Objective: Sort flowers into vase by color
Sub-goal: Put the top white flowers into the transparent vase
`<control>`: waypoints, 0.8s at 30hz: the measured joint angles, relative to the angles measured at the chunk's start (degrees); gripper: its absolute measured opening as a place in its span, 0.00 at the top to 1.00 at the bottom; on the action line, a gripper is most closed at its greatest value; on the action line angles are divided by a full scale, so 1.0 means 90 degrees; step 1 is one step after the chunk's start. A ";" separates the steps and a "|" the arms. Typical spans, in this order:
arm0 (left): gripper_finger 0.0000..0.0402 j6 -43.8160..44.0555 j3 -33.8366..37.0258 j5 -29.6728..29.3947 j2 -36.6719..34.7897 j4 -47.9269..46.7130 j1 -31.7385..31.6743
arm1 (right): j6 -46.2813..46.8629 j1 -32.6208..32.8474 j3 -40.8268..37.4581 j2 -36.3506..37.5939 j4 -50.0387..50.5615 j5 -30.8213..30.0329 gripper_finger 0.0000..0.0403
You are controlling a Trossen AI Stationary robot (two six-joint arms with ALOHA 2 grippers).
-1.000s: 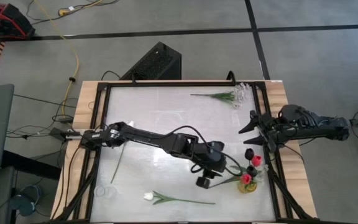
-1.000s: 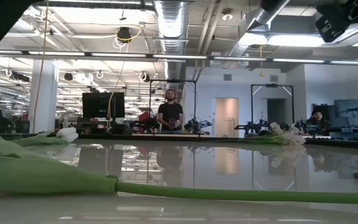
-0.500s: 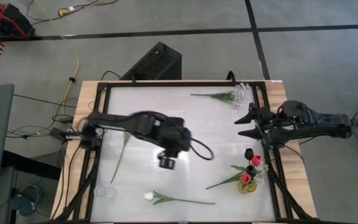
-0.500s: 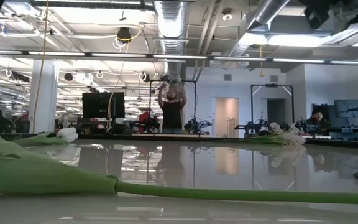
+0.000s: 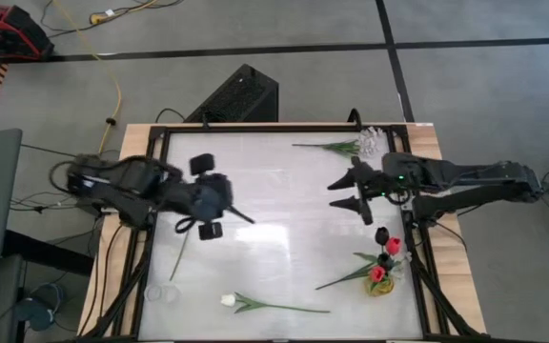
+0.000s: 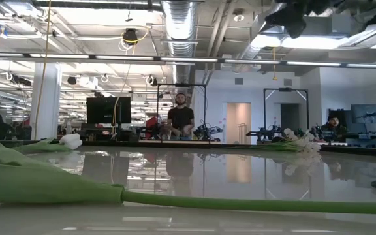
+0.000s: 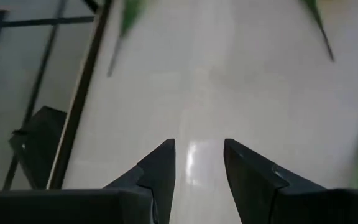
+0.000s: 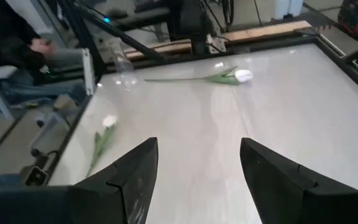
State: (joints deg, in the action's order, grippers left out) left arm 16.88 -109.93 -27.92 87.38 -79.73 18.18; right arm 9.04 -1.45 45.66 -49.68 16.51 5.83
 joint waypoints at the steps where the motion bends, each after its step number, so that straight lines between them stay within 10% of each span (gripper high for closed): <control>1: 0.69 0.0156 0.0455 -0.0213 -0.0234 0.0303 0.0064 | -0.0017 -0.0049 0.0080 -0.0149 0.0037 -0.0005 0.37; 13: 0.69 -0.1567 0.7004 -0.1003 -0.1798 0.7938 0.0245 | -0.0241 -0.1751 0.0300 -0.1976 0.0336 0.0008 0.37; 19: 0.69 -0.2312 0.8791 -0.0411 -0.1789 1.1202 -0.0261 | -0.0811 -0.2852 0.0300 -0.3112 -0.0185 -0.0146 0.37; 24: 0.69 -0.2125 0.9287 0.0571 -0.1801 1.1916 -0.0656 | -0.1960 -0.3767 0.0670 -0.4253 -0.0592 -0.0054 0.37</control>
State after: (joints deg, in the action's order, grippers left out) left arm -2.24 -26.35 -22.79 71.18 27.51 12.27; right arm -8.60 -35.35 51.69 -87.97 11.18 5.35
